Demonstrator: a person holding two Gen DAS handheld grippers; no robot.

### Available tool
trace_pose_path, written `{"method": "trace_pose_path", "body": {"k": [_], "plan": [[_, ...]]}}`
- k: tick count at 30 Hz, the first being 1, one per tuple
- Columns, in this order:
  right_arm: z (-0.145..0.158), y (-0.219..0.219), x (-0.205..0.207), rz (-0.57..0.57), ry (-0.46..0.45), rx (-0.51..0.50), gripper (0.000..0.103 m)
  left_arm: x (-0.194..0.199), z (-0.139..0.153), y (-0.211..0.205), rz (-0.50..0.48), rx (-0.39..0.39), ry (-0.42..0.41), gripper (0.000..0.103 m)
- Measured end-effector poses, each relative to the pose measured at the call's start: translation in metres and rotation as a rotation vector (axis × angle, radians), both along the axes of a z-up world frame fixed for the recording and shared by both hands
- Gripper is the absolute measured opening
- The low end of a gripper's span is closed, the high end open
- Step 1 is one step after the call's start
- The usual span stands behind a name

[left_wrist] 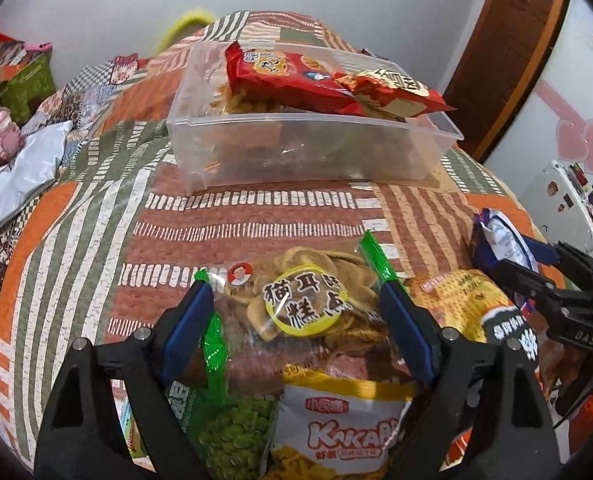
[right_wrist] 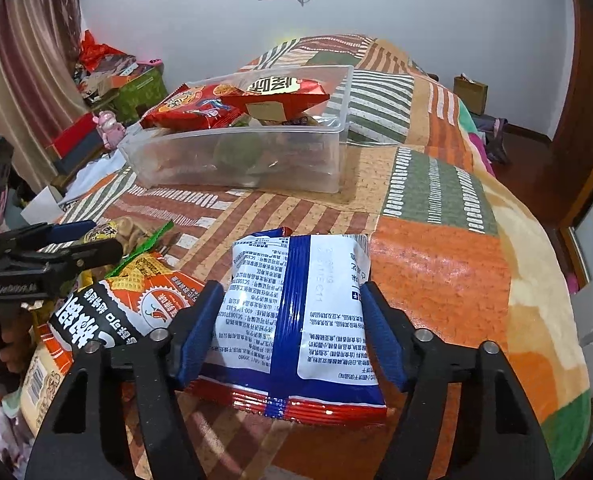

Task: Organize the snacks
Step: 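Grasp the clear cat-ear snack bag with the left gripper while the right grasps the white-blue bag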

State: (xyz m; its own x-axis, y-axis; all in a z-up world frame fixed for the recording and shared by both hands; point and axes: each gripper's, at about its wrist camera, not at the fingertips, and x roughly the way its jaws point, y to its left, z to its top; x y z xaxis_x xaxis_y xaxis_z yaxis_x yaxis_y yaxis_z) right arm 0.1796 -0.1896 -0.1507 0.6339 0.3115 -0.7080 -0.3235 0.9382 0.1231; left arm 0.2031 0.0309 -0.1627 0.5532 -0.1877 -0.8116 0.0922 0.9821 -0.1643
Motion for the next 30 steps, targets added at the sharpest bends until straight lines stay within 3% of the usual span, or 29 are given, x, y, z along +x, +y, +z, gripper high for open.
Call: {"method": "trace_pose_path", "body": {"k": [9, 17, 30], "plan": [[0.001, -0.004, -0.001, -0.001, -0.002, 0.033, 0.058, -0.002, -0.003, -0.004, -0.009, 0.026, 0.0, 0.079], [0.009, -0.007, -0.001, 0.002, -0.025, 0.057, 0.056, -0.017, 0.007, -0.001, -0.03, 0.049, -0.053, 0.056], [0.034, 0.002, 0.003, 0.018, -0.078, 0.087, 0.056, -0.041, 0.025, 0.022, 0.005, 0.073, -0.112, 0.044]]}}
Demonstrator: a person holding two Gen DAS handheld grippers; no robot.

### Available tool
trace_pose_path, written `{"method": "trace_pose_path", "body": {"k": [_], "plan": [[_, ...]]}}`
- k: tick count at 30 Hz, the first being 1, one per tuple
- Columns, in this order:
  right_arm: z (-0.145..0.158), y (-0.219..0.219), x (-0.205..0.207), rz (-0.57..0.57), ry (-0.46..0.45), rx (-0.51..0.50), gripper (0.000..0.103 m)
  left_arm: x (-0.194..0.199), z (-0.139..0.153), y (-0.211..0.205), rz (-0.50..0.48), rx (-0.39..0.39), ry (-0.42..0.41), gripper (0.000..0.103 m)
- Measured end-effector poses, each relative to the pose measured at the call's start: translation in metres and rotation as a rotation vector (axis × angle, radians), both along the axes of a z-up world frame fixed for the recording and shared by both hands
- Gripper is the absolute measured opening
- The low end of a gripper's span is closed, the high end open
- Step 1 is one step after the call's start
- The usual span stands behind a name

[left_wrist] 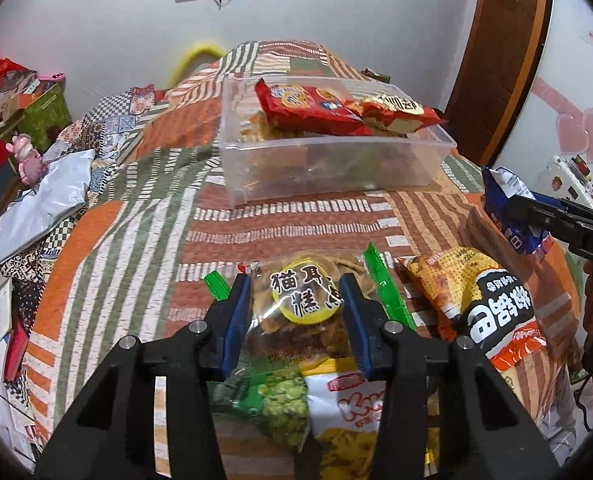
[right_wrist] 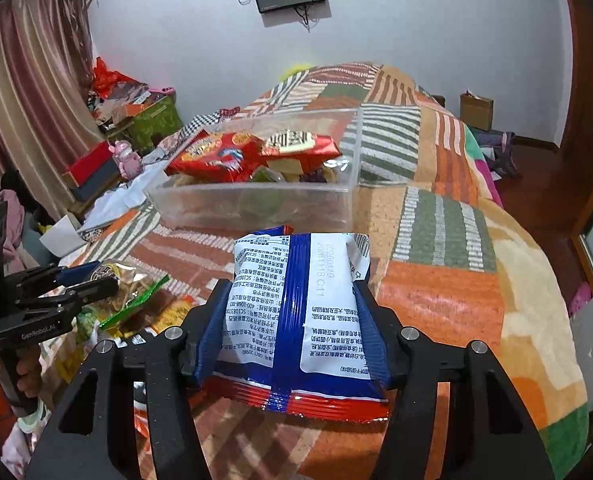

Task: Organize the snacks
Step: 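Grasp the clear cat-ear snack bag with the left gripper while the right grasps the white-blue bag, then carry both bags into the clear box and open both grippers to release them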

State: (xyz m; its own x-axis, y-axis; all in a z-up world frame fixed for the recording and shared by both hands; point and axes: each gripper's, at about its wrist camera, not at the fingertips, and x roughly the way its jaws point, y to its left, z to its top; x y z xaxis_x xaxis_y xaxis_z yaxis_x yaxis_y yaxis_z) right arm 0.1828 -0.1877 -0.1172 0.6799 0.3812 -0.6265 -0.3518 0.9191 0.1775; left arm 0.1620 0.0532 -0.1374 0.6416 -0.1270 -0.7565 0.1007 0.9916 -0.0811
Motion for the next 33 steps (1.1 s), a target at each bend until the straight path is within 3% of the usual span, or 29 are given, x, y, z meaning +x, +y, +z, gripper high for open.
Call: {"method": "trace_pose_path", "body": {"k": [12, 21, 33], "plan": [[0.018, 0.013, 0.012, 0.026, -0.038, 0.008, 0.056, 0.01, 0.04, 0.013, 0.035, -0.017, -0.1, 0.043], [0.038, 0.03, 0.043, 0.056, -0.072, 0.021, 0.056, 0.051, 0.068, -0.002, 0.004, -0.037, -0.173, 0.043], [0.044, 0.056, 0.114, 0.07, -0.047, -0.028, 0.056, 0.131, 0.059, 0.002, 0.029, -0.061, -0.132, 0.043]]}}
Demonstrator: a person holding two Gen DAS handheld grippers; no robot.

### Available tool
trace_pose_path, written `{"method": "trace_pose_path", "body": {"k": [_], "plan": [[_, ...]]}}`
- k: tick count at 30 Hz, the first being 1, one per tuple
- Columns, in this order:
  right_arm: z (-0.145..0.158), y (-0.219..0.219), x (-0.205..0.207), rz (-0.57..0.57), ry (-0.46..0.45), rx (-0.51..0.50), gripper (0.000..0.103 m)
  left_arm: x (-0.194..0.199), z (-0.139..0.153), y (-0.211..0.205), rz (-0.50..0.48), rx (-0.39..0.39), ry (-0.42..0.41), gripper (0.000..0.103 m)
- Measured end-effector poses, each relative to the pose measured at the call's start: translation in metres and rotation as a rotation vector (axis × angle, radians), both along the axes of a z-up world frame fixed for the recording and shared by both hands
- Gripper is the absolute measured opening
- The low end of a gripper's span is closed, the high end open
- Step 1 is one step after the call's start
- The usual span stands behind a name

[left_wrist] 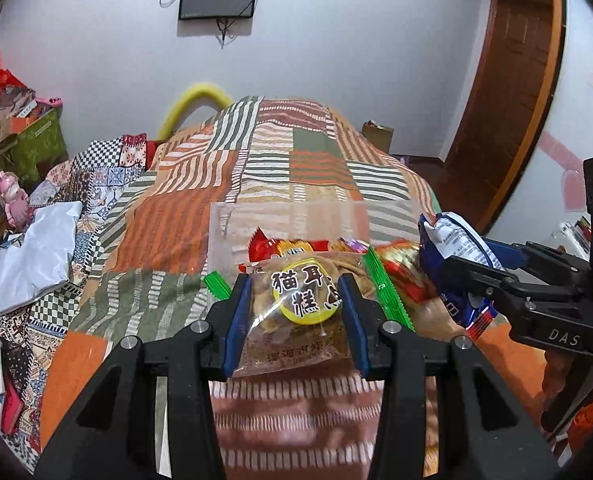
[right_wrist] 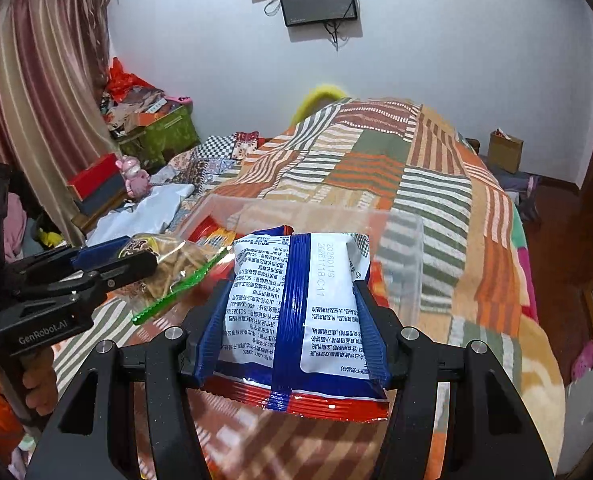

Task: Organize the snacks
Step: 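Carry both bags into the clear box and open both grippers to release them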

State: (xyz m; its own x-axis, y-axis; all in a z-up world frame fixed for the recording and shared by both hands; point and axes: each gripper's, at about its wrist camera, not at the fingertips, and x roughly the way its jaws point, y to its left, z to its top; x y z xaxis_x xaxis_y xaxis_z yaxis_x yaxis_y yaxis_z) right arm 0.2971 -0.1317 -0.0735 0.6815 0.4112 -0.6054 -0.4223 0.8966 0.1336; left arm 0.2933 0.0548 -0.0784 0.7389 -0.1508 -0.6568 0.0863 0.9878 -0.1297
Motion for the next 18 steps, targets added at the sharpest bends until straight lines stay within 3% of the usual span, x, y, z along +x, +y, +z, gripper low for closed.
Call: {"method": "trace_pose_path", "body": {"k": [9, 18], "plan": [[-0.004, 0.019, 0.045, 0.023, 0.04, -0.059, 0.056, 0.061, -0.004, 0.004, 0.022, 0.053, 0.01, 0.043], [-0.008, 0.037, 0.046, 0.054, -0.002, -0.173, 0.057, 0.087, -0.016, -0.001, 0.043, 0.055, 0.034, 0.044]]}}
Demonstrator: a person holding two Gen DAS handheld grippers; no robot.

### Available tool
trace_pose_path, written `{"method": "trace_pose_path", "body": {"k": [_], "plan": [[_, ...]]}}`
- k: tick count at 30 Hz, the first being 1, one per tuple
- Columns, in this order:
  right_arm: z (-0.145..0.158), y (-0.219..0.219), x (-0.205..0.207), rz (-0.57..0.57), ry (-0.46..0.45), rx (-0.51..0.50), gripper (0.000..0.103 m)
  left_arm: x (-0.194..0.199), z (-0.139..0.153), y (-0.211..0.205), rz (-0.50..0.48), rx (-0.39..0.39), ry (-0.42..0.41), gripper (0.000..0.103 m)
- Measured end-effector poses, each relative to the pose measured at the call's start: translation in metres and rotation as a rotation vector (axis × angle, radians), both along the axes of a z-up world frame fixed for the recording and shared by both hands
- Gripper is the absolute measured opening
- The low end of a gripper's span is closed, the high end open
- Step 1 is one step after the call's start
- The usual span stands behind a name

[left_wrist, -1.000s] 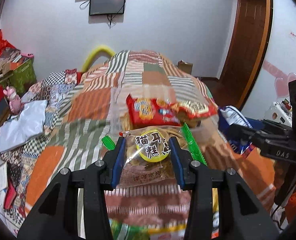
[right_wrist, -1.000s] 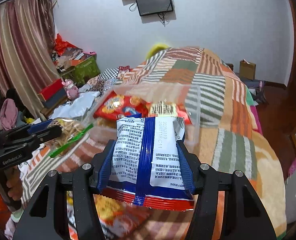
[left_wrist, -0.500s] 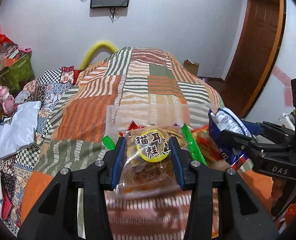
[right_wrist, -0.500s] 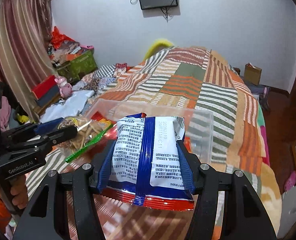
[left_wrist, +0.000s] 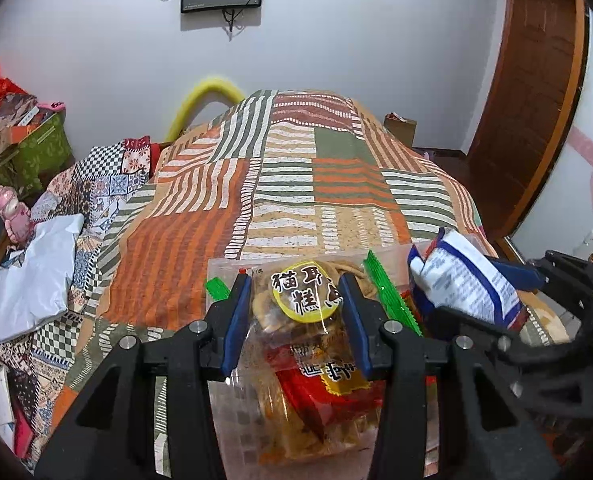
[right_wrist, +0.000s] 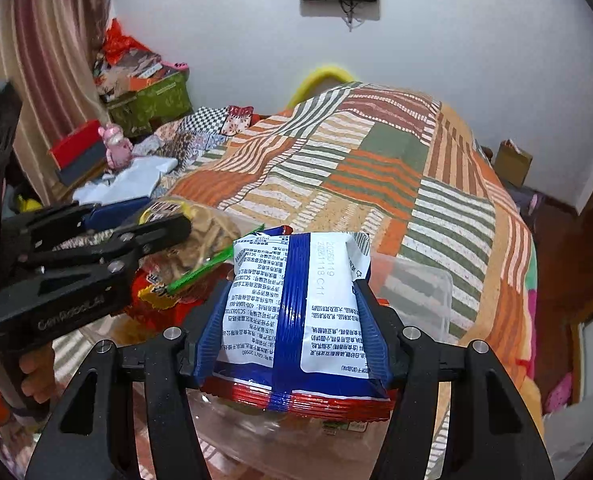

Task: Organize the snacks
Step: 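Carry both bags into the clear box and open both grippers to release them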

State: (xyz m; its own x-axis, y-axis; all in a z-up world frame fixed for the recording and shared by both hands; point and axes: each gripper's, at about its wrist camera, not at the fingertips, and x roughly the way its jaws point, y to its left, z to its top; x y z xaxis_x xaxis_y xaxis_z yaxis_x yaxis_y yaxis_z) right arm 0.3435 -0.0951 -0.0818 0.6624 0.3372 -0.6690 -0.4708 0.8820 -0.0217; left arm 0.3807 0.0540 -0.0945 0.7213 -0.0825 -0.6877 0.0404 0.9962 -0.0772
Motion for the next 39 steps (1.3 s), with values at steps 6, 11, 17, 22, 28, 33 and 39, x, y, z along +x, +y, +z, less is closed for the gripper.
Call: {"method": "trace_pose_path", "body": {"k": [6, 11, 17, 22, 28, 33, 39], "plan": [[-0.003, 0.018, -0.019, 0.047, -0.086, -0.132, 0.061, -0.009, 0.003, 0.005, -0.017, -0.042, -0.002, 0.052], [-0.001, 0.015, -0.022, 0.046, -0.077, -0.116, 0.066, -0.024, 0.008, 0.005, -0.032, -0.041, -0.009, 0.058], [0.013, 0.001, -0.029, 0.031, -0.061, -0.032, 0.069, -0.041, 0.021, 0.006, -0.037, -0.045, -0.035, 0.059], [0.022, -0.009, -0.047, 0.021, -0.065, 0.01, 0.071, -0.06, 0.03, 0.006, -0.04, -0.044, -0.045, 0.06], [0.023, -0.019, -0.069, 0.011, -0.062, 0.04, 0.071, -0.091, 0.035, 0.003, -0.046, -0.016, -0.051, 0.06], [0.025, -0.029, -0.092, -0.006, -0.068, 0.06, 0.071, -0.122, 0.037, 0.003, -0.044, -0.012, -0.054, 0.064], [0.024, -0.041, -0.121, -0.015, -0.073, 0.074, 0.071, -0.16, 0.039, 0.003, -0.046, -0.007, -0.051, 0.065]]}}
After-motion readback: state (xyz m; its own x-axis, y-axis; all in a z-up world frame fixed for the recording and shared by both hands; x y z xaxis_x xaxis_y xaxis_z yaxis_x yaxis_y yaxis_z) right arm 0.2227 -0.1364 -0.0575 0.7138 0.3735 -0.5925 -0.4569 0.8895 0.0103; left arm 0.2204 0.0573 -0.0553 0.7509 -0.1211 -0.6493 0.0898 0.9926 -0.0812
